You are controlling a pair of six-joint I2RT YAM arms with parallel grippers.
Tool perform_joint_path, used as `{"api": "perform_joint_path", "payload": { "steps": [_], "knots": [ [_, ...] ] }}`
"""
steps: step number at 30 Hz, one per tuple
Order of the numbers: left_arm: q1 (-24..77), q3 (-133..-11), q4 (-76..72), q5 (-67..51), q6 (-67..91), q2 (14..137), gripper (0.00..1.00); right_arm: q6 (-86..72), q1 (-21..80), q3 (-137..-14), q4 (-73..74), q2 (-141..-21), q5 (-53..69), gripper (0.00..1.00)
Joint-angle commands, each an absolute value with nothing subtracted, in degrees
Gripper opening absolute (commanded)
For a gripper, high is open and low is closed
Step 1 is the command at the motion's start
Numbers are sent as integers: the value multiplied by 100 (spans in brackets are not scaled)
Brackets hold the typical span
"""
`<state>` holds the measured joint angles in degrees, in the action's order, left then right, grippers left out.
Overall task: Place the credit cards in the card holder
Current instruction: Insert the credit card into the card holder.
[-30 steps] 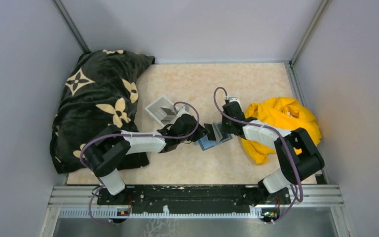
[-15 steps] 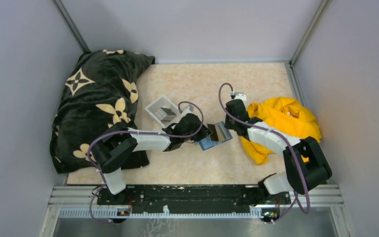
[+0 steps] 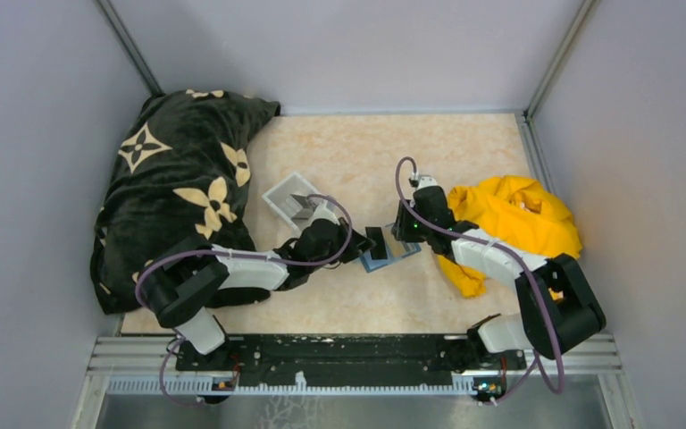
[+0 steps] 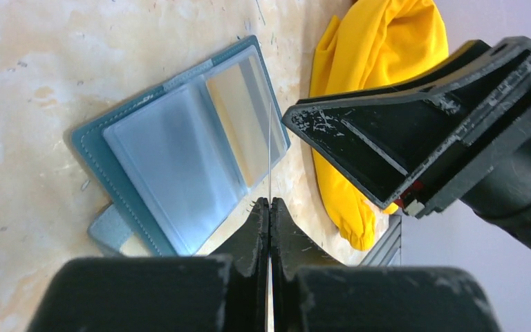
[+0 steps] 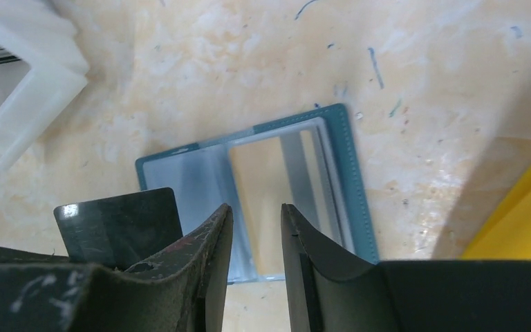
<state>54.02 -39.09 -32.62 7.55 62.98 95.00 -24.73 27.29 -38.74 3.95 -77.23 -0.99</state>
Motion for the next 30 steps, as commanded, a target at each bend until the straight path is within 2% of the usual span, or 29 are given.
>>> {"api": "perform_joint_path", "payload": {
  "steps": [1, 7, 13, 18, 24, 30],
  "knots": [
    [5418, -3398, -4512, 529, 6202, 9187, 0, -2675, 2588, -3666, -519, -7431, 823, 33],
    [5305, -2885, -5508, 206, 6467, 9142, 0, -3032, 2326, -3318, -1179, -7285, 1636, 34],
    [5235, -2808, -5787, 98, 6709, 9273, 0, -3290, 2174, -3096, -1488, -7181, 2053, 34],
    [5229, -2963, -5288, 268, 6930, 9396, 0, -3239, 2088, -3091, -1292, -7181, 1671, 33],
    [5235, -3178, -4995, 438, 7336, 9754, 0, -2956, 2083, -3288, -920, -7190, 446, 31],
    [5250, -3458, -4892, 494, 7604, 10174, 0, -2791, 2083, -3600, -600, -7584, -227, 26]
  ]
}}
